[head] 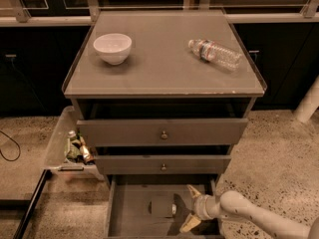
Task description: Pick 7up can from bottom drawer and place on counter
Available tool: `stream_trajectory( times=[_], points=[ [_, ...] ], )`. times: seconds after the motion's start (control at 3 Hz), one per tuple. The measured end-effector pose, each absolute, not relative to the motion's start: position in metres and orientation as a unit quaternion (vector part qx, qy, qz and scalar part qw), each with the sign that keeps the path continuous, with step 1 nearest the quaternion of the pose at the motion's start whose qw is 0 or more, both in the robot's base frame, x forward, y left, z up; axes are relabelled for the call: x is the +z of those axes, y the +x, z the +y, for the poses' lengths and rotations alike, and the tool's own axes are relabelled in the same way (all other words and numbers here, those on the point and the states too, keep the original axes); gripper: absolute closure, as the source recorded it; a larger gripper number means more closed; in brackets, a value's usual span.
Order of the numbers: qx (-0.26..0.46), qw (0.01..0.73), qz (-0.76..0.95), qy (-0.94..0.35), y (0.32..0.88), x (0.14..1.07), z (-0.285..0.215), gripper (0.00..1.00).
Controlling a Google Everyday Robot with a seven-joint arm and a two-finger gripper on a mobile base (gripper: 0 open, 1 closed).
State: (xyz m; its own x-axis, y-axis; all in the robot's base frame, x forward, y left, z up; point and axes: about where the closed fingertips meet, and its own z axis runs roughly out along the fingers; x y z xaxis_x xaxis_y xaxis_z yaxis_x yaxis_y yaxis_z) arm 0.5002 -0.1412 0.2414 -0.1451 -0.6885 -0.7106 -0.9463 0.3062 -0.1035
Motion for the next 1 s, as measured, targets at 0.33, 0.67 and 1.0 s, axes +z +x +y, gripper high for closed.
stream_trajectory(
  times=[0.33,0.67,1.0],
  points=[
    [0.195,0.363,0.720,-0.558,0.510,0.223,-0.129,0.00],
    [0.207,0.371,0.709,-0.562,0.520,0.206,-0.117,0.00],
    [0.221,0.370,0.704,-0.564,0.531,0.188,-0.104,0.00]
  ],
)
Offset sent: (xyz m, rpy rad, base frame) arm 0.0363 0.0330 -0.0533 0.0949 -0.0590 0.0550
